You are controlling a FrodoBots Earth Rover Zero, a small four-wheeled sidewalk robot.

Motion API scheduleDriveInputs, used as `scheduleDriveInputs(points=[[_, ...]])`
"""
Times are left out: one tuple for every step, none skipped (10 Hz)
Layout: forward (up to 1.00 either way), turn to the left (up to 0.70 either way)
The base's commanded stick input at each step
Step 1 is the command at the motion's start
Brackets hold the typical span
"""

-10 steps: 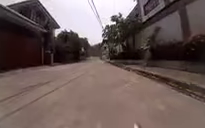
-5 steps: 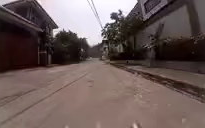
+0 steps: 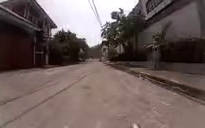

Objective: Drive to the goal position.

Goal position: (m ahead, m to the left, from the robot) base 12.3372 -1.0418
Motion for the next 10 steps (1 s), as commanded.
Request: scheduleDriveInputs(points=[[1.00,0.02],[1.00,0.02],[1.00,0.02],[1.00,0.02],[1.00,0.02],[1.00,0.02],[1.00,0.02],[1.00,0.02],[1.00,0.02],[1.00,0.02]])
